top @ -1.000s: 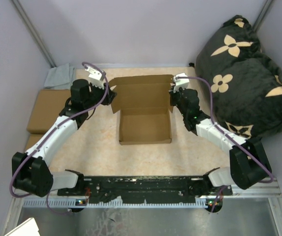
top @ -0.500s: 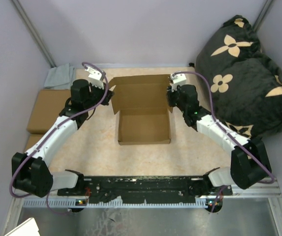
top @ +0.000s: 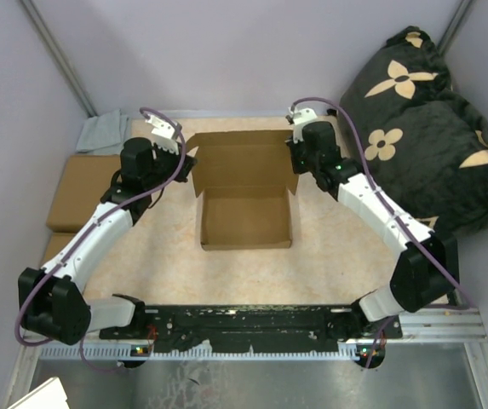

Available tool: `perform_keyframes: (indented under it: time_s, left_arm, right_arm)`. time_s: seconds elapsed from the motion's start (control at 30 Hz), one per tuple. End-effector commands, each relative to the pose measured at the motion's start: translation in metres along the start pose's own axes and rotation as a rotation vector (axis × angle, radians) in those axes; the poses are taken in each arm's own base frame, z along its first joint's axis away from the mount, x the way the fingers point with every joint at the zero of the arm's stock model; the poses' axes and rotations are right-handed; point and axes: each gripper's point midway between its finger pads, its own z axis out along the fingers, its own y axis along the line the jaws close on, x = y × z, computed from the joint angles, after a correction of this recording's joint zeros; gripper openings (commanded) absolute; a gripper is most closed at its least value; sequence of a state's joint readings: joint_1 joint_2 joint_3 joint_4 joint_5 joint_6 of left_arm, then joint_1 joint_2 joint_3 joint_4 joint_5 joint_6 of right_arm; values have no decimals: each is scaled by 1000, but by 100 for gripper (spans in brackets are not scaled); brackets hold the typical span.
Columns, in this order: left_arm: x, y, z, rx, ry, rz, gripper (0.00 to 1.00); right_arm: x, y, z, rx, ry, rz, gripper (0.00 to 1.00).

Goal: Fold the paper box

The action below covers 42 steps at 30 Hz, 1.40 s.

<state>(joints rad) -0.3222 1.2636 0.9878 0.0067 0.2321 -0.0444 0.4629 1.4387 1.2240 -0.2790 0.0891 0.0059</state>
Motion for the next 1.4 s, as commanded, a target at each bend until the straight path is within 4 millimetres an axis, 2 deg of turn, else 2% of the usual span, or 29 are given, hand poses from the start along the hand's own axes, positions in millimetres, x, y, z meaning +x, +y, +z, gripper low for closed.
perform_keyframes:
  time_s: [0.0,0.13,0.33,0.47,0.6,0.77,0.93,1.07,1.37]
  left_arm:
    - [-26,-16,-7,53,-77,-2,0]
    - [-27,-31,-6,119,-87,-62,0]
    - [-25,-46,-2,194,-99,-159,1]
    - [-39,-47,1,197,-131,-170,1]
    - [-59,-45,2,185,-177,-155,2]
    - [-72,-46,13,169,-199,-135,2]
    - [-55,-51,27,153,-159,-124,2]
    - [-34,-51,33,123,-126,-104,2]
    - [-1,-60,24,90,-82,-118,3]
  right_arm:
    - [5,10,-1,-21,123,51,0]
    - [3,23,9,-61,133,130,0]
    - [-19,25,8,-35,15,225,0]
    - [-39,21,1,-5,-94,255,0]
    - [-67,7,-7,58,-240,229,0]
    - [-83,-7,-11,118,-354,191,0]
    - [-77,-7,-1,124,-355,184,0]
    - [-56,-4,6,116,-337,214,0]
    - [-25,7,-6,89,-344,259,0]
